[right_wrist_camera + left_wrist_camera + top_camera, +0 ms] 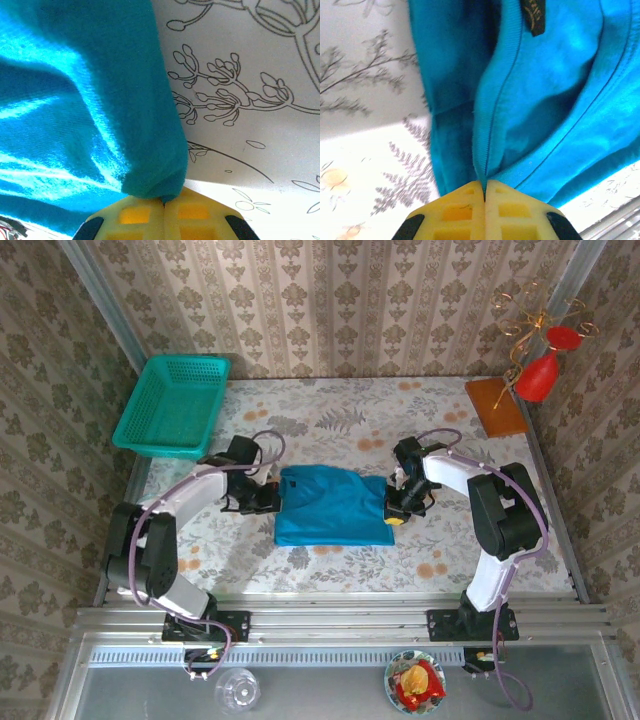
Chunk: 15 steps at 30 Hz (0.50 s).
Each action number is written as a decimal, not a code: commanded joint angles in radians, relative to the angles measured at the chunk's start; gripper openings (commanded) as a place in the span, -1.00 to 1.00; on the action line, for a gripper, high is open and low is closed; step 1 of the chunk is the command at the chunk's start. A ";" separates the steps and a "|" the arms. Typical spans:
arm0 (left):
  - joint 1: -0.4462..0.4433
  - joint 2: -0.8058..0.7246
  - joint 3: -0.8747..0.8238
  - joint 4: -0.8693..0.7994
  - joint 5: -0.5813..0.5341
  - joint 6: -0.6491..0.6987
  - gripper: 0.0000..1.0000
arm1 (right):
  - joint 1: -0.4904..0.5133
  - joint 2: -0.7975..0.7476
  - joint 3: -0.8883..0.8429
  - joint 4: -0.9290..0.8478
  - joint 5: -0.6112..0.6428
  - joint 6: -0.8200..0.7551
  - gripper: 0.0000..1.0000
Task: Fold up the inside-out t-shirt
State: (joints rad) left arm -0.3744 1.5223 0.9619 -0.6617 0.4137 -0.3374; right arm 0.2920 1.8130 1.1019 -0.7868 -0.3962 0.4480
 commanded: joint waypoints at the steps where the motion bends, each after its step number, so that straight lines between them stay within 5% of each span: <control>1: -0.004 -0.015 -0.072 -0.057 -0.068 -0.051 -1.00 | 0.003 0.003 -0.029 -0.023 0.035 -0.001 -1.00; 10: -0.004 0.130 -0.105 0.051 -0.092 -0.071 -0.98 | 0.003 0.005 -0.042 -0.034 0.046 -0.007 -0.96; 15: 0.000 0.054 -0.022 0.006 -0.098 -0.056 -0.51 | 0.003 -0.056 -0.014 -0.065 0.038 -0.015 -0.49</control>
State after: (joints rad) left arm -0.3790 1.6215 0.8825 -0.6296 0.3584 -0.4004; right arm 0.2928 1.8069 1.0779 -0.7918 -0.3920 0.4404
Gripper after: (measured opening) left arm 0.229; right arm 0.233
